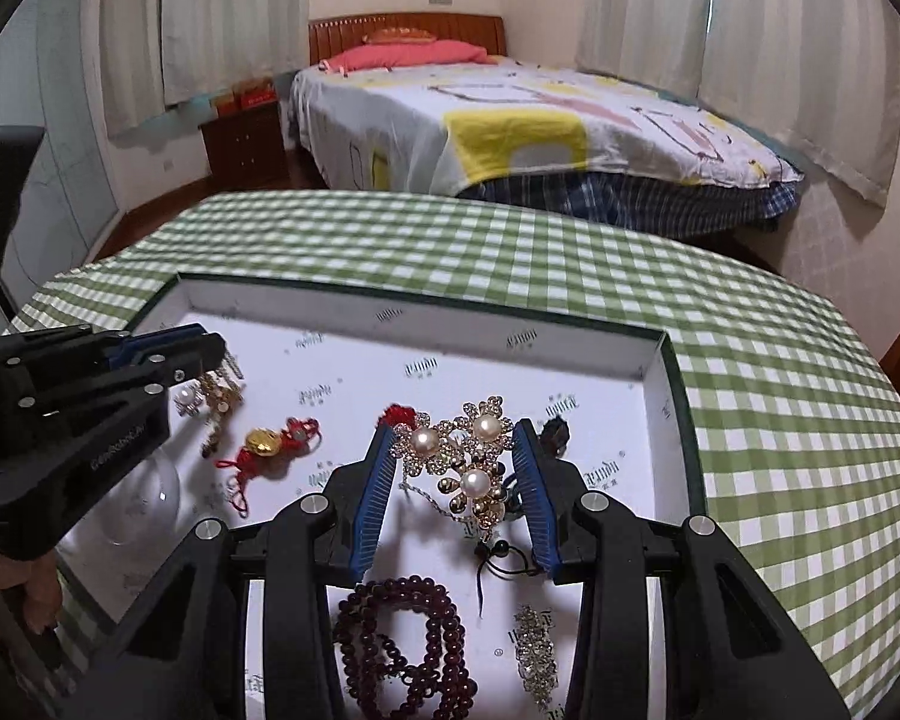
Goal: Organize jewelry
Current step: 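Carry necklace and pearl brooch into the box and open both grippers, then lift both open grippers out of the jewelry box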
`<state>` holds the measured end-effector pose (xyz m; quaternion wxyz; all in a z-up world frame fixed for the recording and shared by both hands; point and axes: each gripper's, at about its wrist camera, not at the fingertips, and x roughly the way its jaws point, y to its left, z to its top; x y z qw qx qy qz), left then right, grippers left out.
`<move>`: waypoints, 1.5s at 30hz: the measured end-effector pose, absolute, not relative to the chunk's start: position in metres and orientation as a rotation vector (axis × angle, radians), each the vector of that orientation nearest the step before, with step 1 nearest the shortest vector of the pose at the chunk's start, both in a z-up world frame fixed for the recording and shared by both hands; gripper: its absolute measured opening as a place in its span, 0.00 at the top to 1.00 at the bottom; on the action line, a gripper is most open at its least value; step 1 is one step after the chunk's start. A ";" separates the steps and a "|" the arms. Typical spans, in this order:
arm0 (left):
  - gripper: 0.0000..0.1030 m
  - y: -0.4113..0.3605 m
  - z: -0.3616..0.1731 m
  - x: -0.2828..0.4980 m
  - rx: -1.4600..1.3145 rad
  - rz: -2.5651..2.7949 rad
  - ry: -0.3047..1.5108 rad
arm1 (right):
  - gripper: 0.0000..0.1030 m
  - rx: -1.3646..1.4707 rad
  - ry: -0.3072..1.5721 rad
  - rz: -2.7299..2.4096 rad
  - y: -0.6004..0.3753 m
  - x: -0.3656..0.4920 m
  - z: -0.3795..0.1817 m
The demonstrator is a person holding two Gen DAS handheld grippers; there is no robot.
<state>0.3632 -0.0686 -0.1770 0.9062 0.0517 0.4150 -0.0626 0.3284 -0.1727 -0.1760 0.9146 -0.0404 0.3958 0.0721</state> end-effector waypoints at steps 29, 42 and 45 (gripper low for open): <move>0.29 -0.070 -0.153 0.303 0.075 -0.122 0.788 | 0.35 -0.023 0.759 0.073 -0.191 0.276 -0.156; 0.12 -0.066 -0.142 0.249 0.070 -0.069 0.735 | 0.21 0.040 0.764 0.048 -0.201 0.240 -0.159; 0.11 -0.060 -0.142 0.239 0.055 -0.054 0.744 | 0.21 0.047 0.785 0.043 -0.203 0.237 -0.160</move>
